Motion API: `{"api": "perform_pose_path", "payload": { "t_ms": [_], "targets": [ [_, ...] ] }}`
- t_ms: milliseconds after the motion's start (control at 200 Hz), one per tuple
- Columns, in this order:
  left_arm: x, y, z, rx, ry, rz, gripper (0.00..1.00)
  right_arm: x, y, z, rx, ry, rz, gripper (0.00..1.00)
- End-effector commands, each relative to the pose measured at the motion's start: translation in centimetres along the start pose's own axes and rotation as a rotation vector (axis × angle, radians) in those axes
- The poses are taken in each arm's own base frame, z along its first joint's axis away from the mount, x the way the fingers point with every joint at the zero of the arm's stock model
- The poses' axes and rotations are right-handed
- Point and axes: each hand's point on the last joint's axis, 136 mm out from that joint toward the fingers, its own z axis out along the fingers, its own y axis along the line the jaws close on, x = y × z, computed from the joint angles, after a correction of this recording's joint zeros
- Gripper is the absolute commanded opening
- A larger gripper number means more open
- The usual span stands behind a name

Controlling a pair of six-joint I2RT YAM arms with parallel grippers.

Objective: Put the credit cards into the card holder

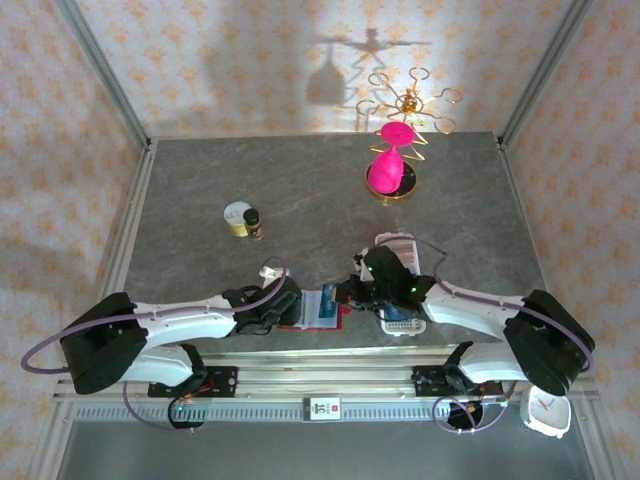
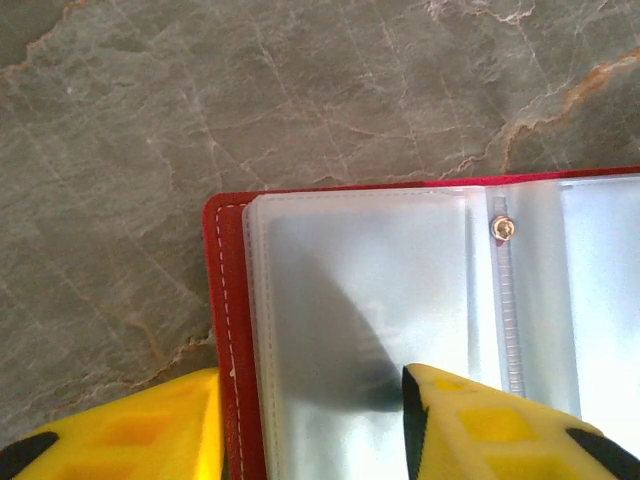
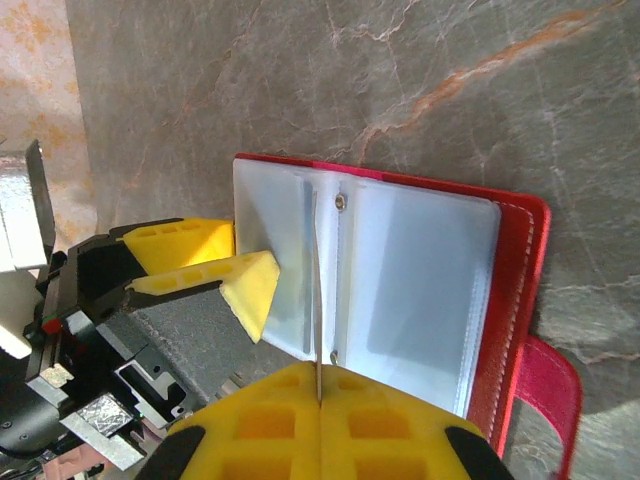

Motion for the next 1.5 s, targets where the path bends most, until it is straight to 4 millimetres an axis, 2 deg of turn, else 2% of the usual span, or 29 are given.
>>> {"api": "perform_pose_path", "payload": {
  "t_ms": [0,345,876,1116,1261,1492],
  "targets": [
    [0.8,0.7,0.3,-0.021,0.022,0.011,0.41,-0.8,1.9,0.3,-0.055,-0.017,-0.012,0.0],
    [1.1,1.0,0.1,-0.012,0.018,-0.002,0.35,-0.8,2.0,1.2,-0.057,-0.002,-0.006,0.0],
    [1.4,0.8,0.2,0.009,0.021,-0.011,0.35,-1.8,2.4,3.2,-0.107,-0.04,0.007,0.0],
    [1.5,0.9,0.3,0.01,0.023,-0.013,0.35,-1.2,2.4,4.4,-0.119,-0.006,0.015,0.0],
    [1.4,0.8,0.3,0.012,0.022,-0.015,0.35,-0.6,1.7,5.1,-0.101,0.023,0.024,0.0],
    [1.6,0.9,0.4,0.013,0.026,-0.017,0.35,0.3,1.4,5.3,-0.093,0.05,0.034,0.0]
  ]
}}
